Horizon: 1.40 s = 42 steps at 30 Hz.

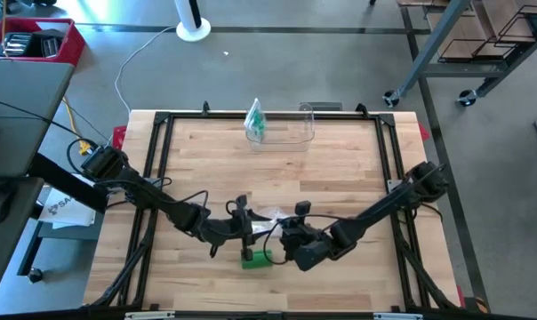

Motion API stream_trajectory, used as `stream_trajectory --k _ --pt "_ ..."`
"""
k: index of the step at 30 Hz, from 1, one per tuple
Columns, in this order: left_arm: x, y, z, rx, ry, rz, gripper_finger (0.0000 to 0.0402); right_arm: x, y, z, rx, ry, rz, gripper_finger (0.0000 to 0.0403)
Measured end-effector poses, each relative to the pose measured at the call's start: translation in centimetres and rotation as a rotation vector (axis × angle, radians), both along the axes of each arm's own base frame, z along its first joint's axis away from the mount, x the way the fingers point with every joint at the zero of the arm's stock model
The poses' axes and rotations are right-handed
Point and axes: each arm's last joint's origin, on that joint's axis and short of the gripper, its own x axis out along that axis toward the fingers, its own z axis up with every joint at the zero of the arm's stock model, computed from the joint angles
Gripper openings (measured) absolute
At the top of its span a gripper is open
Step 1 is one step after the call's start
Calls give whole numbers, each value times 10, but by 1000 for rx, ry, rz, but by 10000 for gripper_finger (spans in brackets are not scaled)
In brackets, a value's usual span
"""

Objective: Roll bandage
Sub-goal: Open the transparent zip bag

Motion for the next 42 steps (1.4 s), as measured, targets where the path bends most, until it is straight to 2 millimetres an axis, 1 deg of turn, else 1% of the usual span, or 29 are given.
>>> stream_trajectory --k 6,10,13,17,22,26,30,35,38,42 --pt "3 0 -2 0 -7 -9 140 1 -1 0 12 0 -2 0" --pt "9 -4 -9 0 -37 -47 140 1 -1 0 15 -1 -2 0" --pt "13 -6 -16 46 -35 -67 140 1 -1 0 19 -1 -5 0" --pt "14 -6 -20 107 -20 -28 140 5 0 11 61 -17 -51 0" --pt "14 -4 -20 140 -19 33 141 9 2 33 47 16 -61 0" --pt "11 -3 -22 184 -1 106 139 10 4 40 63 31 -46 0" --pt "9 -5 -24 212 21 132 126 8 4 36 95 47 -41 0" --pt "6 -5 -30 211 73 136 97 6 -3 26 127 63 -72 0" --pt "3 -4 -35 196 109 146 76 9 -5 21 132 77 -79 0" --pt "0 -4 -41 155 154 164 45 17 -3 8 136 97 -52 0"
